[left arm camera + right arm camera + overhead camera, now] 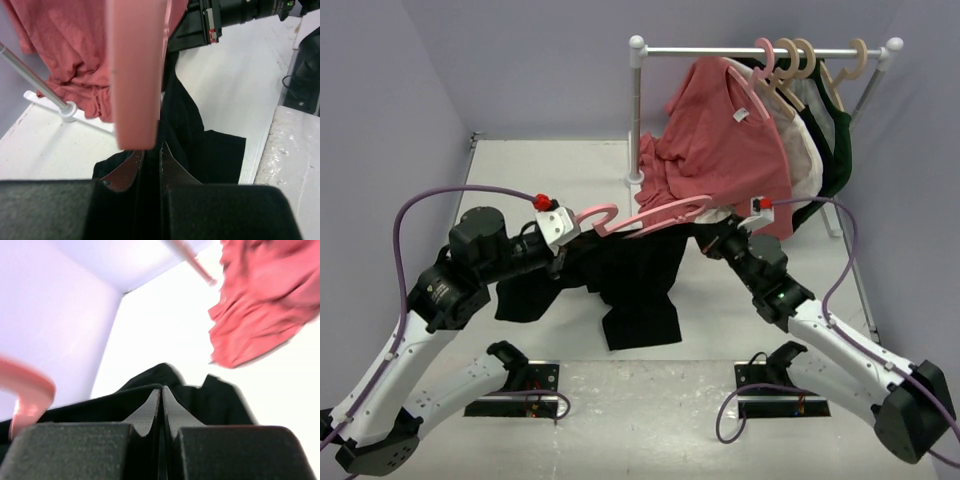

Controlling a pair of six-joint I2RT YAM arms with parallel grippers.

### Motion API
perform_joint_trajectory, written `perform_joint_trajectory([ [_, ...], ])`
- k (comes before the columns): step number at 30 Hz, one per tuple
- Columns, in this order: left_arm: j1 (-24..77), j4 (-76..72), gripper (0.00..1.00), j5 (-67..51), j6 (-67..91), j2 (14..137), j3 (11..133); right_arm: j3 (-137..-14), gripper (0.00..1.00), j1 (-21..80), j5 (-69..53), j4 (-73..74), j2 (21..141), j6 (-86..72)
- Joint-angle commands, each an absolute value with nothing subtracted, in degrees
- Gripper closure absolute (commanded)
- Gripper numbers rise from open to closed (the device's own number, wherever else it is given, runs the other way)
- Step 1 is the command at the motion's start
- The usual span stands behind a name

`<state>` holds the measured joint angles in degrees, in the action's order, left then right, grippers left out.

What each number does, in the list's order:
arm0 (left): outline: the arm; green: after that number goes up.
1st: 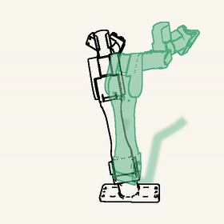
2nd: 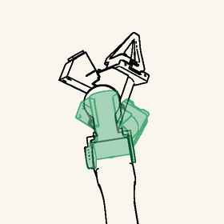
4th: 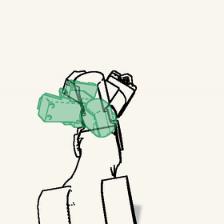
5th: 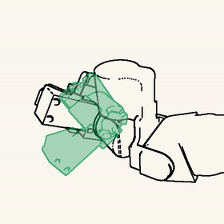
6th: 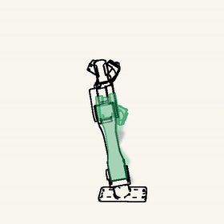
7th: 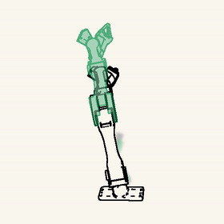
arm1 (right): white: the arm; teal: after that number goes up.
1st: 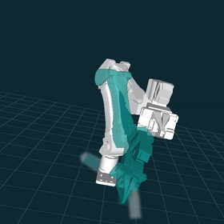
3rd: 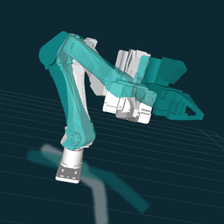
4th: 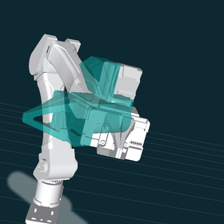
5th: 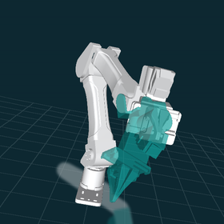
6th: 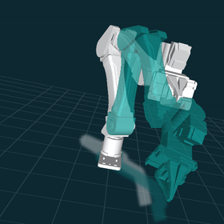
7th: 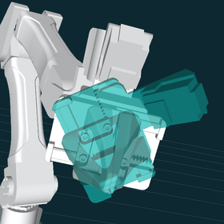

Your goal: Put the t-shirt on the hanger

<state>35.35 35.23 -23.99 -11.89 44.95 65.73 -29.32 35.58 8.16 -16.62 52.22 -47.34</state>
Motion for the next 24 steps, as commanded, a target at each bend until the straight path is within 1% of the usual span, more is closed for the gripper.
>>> perform_joint_trajectory([
  [1,35.16,31.59,1.0,-28.78,-9.7,43.24,68.57,-36.26,1.0,31.88,13.79,-4.53,47.98,-38.62],
  [4,35.16,31.73,1.0,-30.12,-9.49,43.24,68.82,-39.23,1.0,30.07,15.81,-1.56,45.72,-36.82],
  [8,35.16,33.47,1.0,-29.94,-10.02,43.24,68.6,-41.99,1.0,26.42,14.56,1.53,40.81,-34.99],
  [12,35.16,34.82,1.0,-30.02,-11.17,44.08,68.1,-46.2,1.0,26.19,14.05,4.4,39.12,-32.73],
  [16,35.16,35.81,1.0,-26.45,-12.01,45.56,67.47,-49.47,1.0,26.12,12.97,8.0,36.21,-31.97],
  [19,35.16,35.75,1.0,-27.31,-12.61,47.24,67.41,-51.87,1.0,26.19,8.95,8.78,35.01,-31.07],
  [21,35.16,34.46,1.0,-29.68,-12.83,49.29,68.12,-54.52,1.0,26.28,3.38,9.08,36.17,-30.06],
  [22,35.16,34.32,1.0,-30.99,-12.87,49.72,69.38,-56.35,1.0,26.28,2.14,9.64,37.25,-29.57],
  [23,35.16,33.77,1.0,-32.92,-13.03,51.7,72.2,-58.73,1.0,26.29,-3.32,10.56,38.79,-28.91],
  [24,35.16,33.82,1.0,-34.46,-13.2,53.62,75.38,-63.92,1.0,26.34,-6.91,12.37,41.86,-28.25],
])
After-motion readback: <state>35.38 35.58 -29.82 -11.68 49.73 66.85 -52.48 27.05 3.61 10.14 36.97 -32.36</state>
